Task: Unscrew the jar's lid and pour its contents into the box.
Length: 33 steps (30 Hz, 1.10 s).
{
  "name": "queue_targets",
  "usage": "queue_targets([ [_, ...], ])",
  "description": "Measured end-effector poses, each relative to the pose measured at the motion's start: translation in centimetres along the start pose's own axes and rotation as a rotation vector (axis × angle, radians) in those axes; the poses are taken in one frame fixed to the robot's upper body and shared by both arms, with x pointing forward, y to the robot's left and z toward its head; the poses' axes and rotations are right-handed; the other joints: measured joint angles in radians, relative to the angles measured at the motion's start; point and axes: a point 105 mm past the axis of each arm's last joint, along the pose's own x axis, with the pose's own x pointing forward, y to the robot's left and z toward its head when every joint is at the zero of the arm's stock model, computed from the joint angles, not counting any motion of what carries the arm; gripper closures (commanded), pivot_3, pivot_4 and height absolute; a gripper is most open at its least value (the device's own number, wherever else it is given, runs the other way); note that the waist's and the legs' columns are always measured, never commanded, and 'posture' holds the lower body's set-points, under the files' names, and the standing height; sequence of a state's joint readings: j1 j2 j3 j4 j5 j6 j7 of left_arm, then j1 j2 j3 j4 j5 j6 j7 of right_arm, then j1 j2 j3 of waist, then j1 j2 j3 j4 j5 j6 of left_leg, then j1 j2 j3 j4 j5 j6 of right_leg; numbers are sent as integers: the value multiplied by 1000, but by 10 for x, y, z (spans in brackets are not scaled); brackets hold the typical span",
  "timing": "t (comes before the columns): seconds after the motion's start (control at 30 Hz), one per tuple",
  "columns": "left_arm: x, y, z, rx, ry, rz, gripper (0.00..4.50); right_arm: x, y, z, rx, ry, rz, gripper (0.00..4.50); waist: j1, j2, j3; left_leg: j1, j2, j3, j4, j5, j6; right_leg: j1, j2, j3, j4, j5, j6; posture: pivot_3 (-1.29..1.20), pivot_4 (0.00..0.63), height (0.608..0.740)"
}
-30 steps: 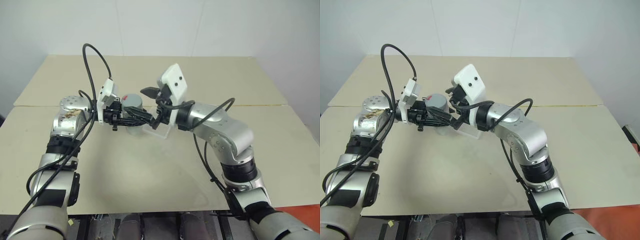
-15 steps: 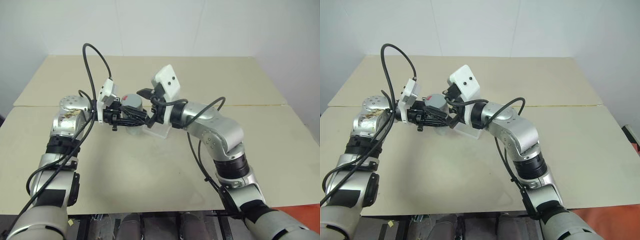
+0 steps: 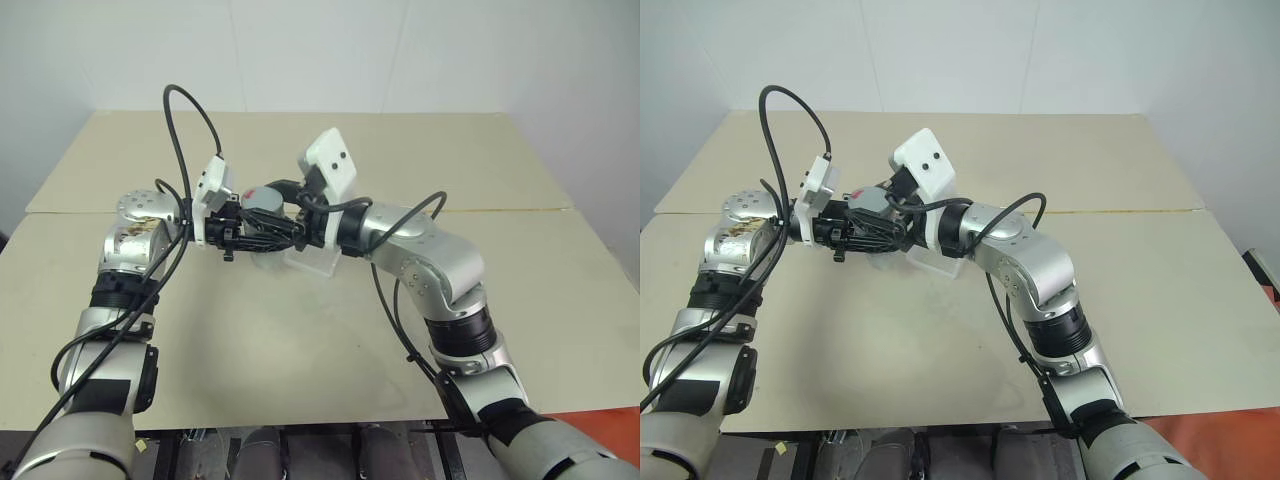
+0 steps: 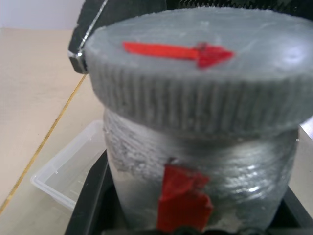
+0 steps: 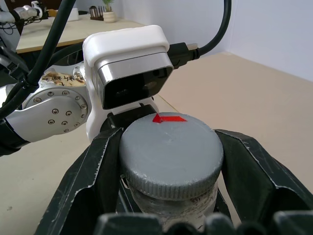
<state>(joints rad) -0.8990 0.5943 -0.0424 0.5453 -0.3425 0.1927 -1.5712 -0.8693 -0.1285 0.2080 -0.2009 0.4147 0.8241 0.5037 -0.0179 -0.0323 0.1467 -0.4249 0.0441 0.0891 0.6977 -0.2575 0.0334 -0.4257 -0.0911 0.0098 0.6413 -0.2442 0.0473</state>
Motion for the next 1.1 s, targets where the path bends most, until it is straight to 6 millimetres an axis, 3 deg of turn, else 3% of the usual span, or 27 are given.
queue_targets([
  [0.13,0,-1,2,7,-3,-6,2561,-1,1,2,-11,-10,24,1286,0,0,0,0,0,0,0,0,0,0,0,0,0,0,0,0,150,740],
  [0.3,5,-18,7,53,-14,-114,2561,-17,8,2,-37,-58,245,1286,1,0,0,0,0,0,0,-2,4,0,0,0,0,0,0,0,150,740],
  [0.43,5,-25,7,51,-15,-148,2561,-18,6,10,-26,-79,321,1286,-4,0,0,1,1,0,0,-2,3,0,1,0,1,0,0,0,150,740],
  [0.47,-1,-28,-1,20,-7,-136,2561,-25,-2,25,-53,-119,323,1286,-4,0,0,1,1,0,0,-2,3,0,1,1,1,0,0,0,150,740],
  [0.57,-4,-37,-24,-66,3,-132,2561,-33,-9,41,-96,-156,331,1286,-1,0,0,1,1,1,-1,-2,3,0,0,0,0,0,0,0,150,740],
  [0.7,-2,-43,-34,-96,4,-132,2561,-37,-12,38,-93,-153,319,1286,3,0,0,0,1,1,0,-2,3,0,0,0,0,0,0,0,150,740],
  [0.83,-10,-35,-25,-62,-10,-57,2561,-61,-38,17,-76,-110,141,1286,14,0,0,0,0,2,1,-2,4,2,-1,-1,-1,0,0,0,150,740],
  [0.93,-20,-28,-19,-41,-18,12,2561,-94,-67,-19,-37,-24,-95,1286,17,0,0,0,0,2,0,-2,4,2,-1,-1,-1,0,0,0,150,740],
  [1.0,-25,-21,-17,-32,-24,65,2561,-123,-85,-55,14,57,-293,1286,19,0,0,0,0,4,-1,-2,3,1,-1,-1,-1,0,0,0,150,740],
  [1.1,-29,-11,-17,-32,-37,141,2561,-154,-101,-92,61,155,-518,1286,14,0,0,1,-1,6,0,-1,1,1,-1,1,-1,0,0,0,150,740],
])
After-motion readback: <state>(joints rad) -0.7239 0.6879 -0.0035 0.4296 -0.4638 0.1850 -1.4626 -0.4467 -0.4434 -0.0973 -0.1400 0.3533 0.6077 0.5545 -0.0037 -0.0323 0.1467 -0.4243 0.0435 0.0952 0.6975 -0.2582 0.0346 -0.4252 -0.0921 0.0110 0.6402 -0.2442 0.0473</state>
